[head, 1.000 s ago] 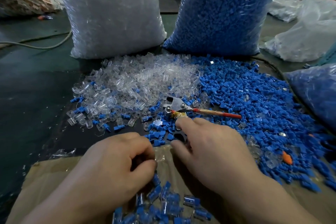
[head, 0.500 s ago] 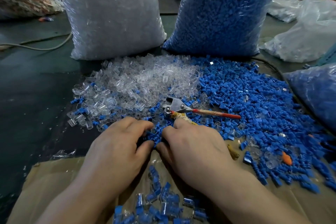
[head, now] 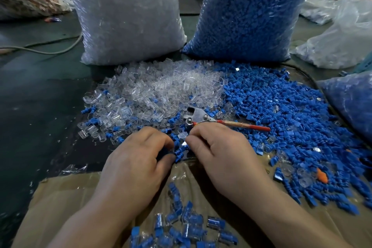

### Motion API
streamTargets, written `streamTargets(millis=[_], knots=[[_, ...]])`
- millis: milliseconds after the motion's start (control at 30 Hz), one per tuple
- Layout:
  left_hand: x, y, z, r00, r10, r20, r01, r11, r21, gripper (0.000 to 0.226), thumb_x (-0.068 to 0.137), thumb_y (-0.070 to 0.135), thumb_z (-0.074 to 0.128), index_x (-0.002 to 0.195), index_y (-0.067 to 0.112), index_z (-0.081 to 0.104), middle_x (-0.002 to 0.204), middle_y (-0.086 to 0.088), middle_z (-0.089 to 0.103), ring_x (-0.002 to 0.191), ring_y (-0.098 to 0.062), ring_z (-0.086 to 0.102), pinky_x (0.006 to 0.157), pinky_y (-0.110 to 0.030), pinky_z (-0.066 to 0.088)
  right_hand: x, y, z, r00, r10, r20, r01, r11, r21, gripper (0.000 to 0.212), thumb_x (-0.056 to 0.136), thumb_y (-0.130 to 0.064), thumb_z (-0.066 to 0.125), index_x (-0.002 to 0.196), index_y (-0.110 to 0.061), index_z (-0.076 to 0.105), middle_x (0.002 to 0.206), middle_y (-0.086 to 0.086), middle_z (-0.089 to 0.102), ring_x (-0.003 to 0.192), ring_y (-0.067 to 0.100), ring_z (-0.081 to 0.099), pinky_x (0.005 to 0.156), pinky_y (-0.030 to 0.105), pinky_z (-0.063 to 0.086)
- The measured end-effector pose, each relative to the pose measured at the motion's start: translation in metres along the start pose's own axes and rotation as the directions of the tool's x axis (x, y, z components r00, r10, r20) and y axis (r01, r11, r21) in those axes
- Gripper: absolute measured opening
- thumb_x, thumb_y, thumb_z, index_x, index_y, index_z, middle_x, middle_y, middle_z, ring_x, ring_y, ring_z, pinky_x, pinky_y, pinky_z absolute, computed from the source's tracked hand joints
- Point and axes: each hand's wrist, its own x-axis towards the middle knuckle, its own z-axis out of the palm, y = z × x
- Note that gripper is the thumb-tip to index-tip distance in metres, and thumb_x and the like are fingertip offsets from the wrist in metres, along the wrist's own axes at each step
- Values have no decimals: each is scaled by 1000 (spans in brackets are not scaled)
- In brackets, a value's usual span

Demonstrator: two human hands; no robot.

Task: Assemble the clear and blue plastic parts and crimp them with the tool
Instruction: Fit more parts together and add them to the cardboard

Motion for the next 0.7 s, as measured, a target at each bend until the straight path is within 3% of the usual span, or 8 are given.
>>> streamTargets(millis=[67,133,200,300,467,567,700], knots=[[-1,1,0,997,-25,-68,21,998,-62,6,85,40,62,90,38,61,92,25,55,88,3,53,72,-18,41,0,-2,-2,987,152,42,-156,905,395,16,97,-35,56,84,-30,64,72,-7,68,62,6,65,56,21,53],[-3,0,-1,980,-104,-172,73,981,-180,9,82,39,64,90,40,61,90,23,61,87,4,57,65,-14,41,-1,-8,-6,956,238,174,-287,615,734,18,97,-22,60,82,-21,68,68,12,70,57,23,68,58,40,61],[-4,0,0,954,-217,-207,131,923,-361,14,80,41,66,93,43,63,90,23,67,85,6,62,58,-14,50,-1,-10,-10,939,253,231,-322,420,849,16,96,-16,61,82,-10,68,71,21,70,57,28,67,54,43,60],[-6,0,3,938,-312,-152,178,808,-561,21,75,41,76,94,45,67,89,21,70,75,-2,67,63,-30,60,0,-9,-14,933,222,283,-341,294,893,14,93,-14,60,90,-2,65,75,19,72,64,27,71,55,38,61],[-9,0,4,952,-298,-74,188,756,-627,42,66,71,74,99,46,69,90,13,69,78,-11,69,70,-44,61,-2,-5,-15,936,180,302,-346,315,884,15,99,-12,53,98,-1,63,82,18,74,75,28,73,61,37,61],[-8,1,4,945,-323,-52,202,702,-683,49,61,70,71,99,40,71,86,7,72,75,-15,70,68,-46,62,-4,-5,-16,949,160,273,-313,358,879,13,96,-12,56,92,-9,68,80,17,74,71,27,72,59,35,61],[-8,4,1,946,-324,30,196,494,-847,43,59,53,82,94,29,76,80,-8,74,69,-23,72,60,-39,61,-6,-4,-16,971,138,197,-240,512,825,13,95,-22,60,89,-24,72,66,5,66,62,25,65,58,36,57]])
